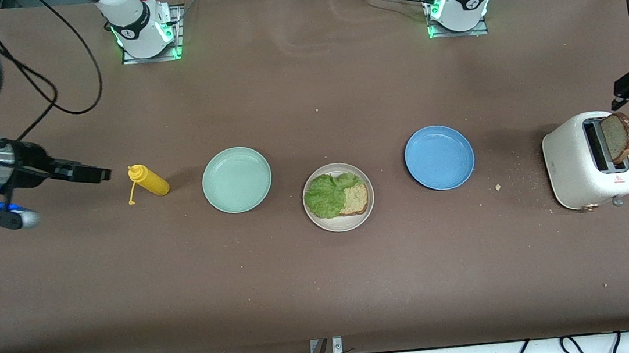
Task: Make sandwich in beige plate with both arms
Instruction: 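Return the right gripper to rest while the left gripper lowers into the toaster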
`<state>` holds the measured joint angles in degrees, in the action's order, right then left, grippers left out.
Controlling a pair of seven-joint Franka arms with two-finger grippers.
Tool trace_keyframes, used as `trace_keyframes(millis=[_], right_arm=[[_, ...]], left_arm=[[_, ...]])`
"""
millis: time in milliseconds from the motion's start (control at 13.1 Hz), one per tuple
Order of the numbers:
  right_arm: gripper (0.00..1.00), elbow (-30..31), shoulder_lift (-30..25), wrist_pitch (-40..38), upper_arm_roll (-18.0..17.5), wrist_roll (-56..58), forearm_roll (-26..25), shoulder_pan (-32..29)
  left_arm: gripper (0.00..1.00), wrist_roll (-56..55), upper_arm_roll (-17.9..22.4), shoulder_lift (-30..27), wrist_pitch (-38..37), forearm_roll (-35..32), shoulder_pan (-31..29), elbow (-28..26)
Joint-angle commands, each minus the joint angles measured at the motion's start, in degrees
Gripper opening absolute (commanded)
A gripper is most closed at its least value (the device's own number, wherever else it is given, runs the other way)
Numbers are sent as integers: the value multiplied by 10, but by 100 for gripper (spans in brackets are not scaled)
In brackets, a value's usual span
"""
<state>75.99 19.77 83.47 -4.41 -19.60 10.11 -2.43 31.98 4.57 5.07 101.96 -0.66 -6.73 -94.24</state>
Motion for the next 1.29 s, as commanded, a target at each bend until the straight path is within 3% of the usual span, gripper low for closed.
trace_keyframes(millis=[0,152,380,913,1065,1217], right_arm=[[100,42,-23,16,-2,92,-73,-10],[99,86,-39,67,3,148,-84,-23],[99,199,-94,197,14,161,-88,-23],[100,216,-119,193,26,177,-93,-36],[100,212,-139,193,21,170,-139,-33],[100,211,-156,193,28,170,-149,-14]], left_arm=[[100,15,-5,27,13,-20,-29,7],[100,8,-5,33,13,-19,-43,7],[100,5,-6,50,19,-10,-76,12],[100,5,-5,103,25,-11,-90,10],[100,4,-5,115,31,-14,-92,6],[100,3,-5,132,53,-13,-108,-1]])
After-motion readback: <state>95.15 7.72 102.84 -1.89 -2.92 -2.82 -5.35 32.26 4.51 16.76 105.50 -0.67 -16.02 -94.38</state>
